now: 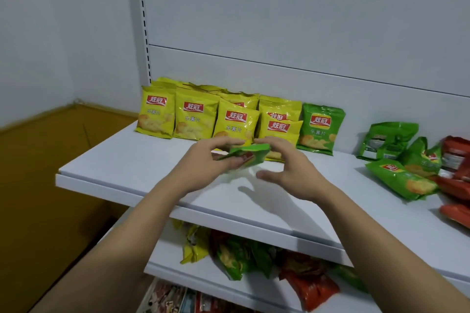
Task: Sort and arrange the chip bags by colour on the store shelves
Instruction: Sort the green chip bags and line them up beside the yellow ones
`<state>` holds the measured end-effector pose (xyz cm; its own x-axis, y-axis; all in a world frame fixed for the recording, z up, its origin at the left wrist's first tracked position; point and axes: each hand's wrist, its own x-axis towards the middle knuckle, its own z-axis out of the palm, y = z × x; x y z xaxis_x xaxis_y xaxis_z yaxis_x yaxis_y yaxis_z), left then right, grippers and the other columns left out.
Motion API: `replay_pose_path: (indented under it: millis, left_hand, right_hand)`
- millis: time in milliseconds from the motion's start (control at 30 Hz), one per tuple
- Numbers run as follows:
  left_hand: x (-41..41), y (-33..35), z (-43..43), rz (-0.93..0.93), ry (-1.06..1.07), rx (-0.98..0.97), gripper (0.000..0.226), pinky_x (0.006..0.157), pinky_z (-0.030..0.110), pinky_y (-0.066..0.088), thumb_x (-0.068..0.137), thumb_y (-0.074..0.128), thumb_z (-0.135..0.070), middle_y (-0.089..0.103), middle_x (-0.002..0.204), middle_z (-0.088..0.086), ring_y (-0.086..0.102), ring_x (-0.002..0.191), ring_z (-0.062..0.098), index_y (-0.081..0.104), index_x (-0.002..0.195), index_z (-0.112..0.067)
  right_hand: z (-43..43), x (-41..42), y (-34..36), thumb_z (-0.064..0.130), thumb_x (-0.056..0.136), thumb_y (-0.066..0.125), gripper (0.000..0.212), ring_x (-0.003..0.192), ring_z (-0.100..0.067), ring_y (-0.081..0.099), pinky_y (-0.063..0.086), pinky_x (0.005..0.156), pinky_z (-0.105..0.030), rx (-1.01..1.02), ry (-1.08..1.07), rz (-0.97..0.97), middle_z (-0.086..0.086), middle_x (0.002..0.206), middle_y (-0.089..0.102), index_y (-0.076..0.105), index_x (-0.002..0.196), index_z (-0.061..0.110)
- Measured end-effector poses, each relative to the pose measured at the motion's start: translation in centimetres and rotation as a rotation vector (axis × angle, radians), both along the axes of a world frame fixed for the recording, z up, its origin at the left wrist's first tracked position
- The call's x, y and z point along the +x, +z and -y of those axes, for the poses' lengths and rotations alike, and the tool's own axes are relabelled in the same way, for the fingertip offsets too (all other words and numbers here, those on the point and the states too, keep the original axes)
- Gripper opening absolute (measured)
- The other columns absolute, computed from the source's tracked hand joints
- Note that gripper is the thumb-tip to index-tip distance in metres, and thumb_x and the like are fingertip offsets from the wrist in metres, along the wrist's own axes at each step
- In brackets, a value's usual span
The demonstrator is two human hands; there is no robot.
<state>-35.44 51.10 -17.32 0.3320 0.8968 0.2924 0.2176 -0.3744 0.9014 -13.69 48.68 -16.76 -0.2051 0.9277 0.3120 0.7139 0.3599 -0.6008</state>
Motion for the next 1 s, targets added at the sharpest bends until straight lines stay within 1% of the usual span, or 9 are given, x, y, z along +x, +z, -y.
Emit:
replay_pose_path:
  millis: [100,167,267,400,467,600,700,867,1000]
  left_hand:
    - [-0.3,1.3,0.2,0.178,-0.072,-0.116,0.042,0.074,0.037,0.06,0.075,0.077,-0.024,0.07,0.106,0.001,0.071,0.091,0.021,0.066,0.116,-0.026]
    - [-0.3,1.5,-0.1,0.315,-0.081,-0.144,0.042,0.064,0.033,0.059,0.071,0.075,-0.029,0.074,0.098,0.001,0.071,0.086,0.02,0.066,0.112,-0.02]
    - [0.1,1.1,-0.3,0.409,-0.099,-0.179,0.037,0.061,0.02,0.052,0.073,0.08,-0.027,0.075,0.092,-0.005,0.068,0.084,0.01,0.064,0.106,-0.021]
    - [2.4,-0.4,0.0,0.38,-0.253,-0.269,0.046,0.073,0.027,0.056,0.071,0.073,-0.021,0.072,0.108,0.004,0.069,0.096,0.018,0.061,0.115,-0.016]
    - [3.7,-1.0,0.1,0.372,-0.275,-0.305,0.047,0.07,0.034,0.058,0.075,0.071,-0.02,0.07,0.113,0.01,0.069,0.094,0.023,0.058,0.12,-0.014]
    - [6.1,-1.8,-0.3,0.37,-0.256,-0.337,0.033,0.061,0.036,0.059,0.088,0.064,-0.01,0.07,0.111,0.009,0.07,0.087,0.022,0.057,0.12,-0.012]
    - [7.5,-2.1,-0.4,0.348,-0.252,-0.321,0.031,0.06,0.036,0.058,0.091,0.063,-0.01,0.071,0.111,0.007,0.07,0.087,0.022,0.058,0.122,-0.014]
    - [9.2,-2.5,0.0,0.337,-0.222,-0.261,0.03,0.057,0.037,0.058,0.092,0.062,-0.011,0.069,0.108,0.01,0.07,0.083,0.02,0.06,0.12,-0.021]
    - [9.5,-2.7,0.1,0.279,-0.241,-0.254,0.029,0.056,0.039,0.059,0.092,0.063,-0.014,0.067,0.11,0.004,0.07,0.089,0.02,0.061,0.111,-0.037]
  right_hand:
    - [0.1,-0.3,0.9,0.025,0.084,0.072,0.025,0.095,-0.009,0.059,0.048,0.085,-0.028,0.113,-0.152,-0.138,0.012,0.109,0.066,0.067,0.109,0.028]
    - [0.5,-0.1,1.5,0.027,0.085,0.071,0.005,0.072,-0.007,0.06,0.049,0.067,-0.026,0.099,-0.194,-0.23,0.016,0.082,0.07,0.072,0.09,0.028]
    - [1.5,0.3,1.9,0.025,0.086,0.071,0.017,0.051,-0.007,0.055,0.043,0.053,-0.02,0.055,-0.205,-0.407,0.012,0.056,0.063,0.067,0.07,0.02]
    - [2.6,1.2,1.6,0.023,0.086,0.071,0.024,0.048,-0.015,0.05,0.044,0.05,-0.027,0.028,-0.268,-0.53,-0.001,0.06,0.061,0.064,0.07,0.007]
    - [3.2,1.8,1.2,0.025,0.087,0.07,0.027,0.049,-0.016,0.049,0.044,0.051,-0.029,0.024,-0.292,-0.557,-0.003,0.062,0.061,0.064,0.075,0.002]
    - [4.8,3.1,0.7,0.02,0.086,0.07,0.005,0.061,-0.003,0.061,0.047,0.057,-0.016,-0.051,-0.261,-0.561,0.011,0.069,0.07,0.069,0.085,0.016]
    - [5.4,4.3,0.3,0.018,0.08,0.076,0.018,0.079,-0.016,0.069,0.056,0.067,-0.03,-0.111,-0.268,-0.522,-0.001,0.088,0.074,0.069,0.097,0.019]
    - [5.4,5.6,0.2,0.014,0.083,0.074,0.014,0.061,-0.027,0.065,0.052,0.047,-0.033,-0.15,-0.405,-0.55,-0.02,0.082,0.069,0.067,0.094,0.009]
    - [5.3,6.6,-0.7,0.018,0.087,0.07,0.011,0.063,-0.024,0.065,0.053,0.053,-0.033,-0.243,-0.426,-0.529,-0.016,0.083,0.069,0.068,0.095,0.01]
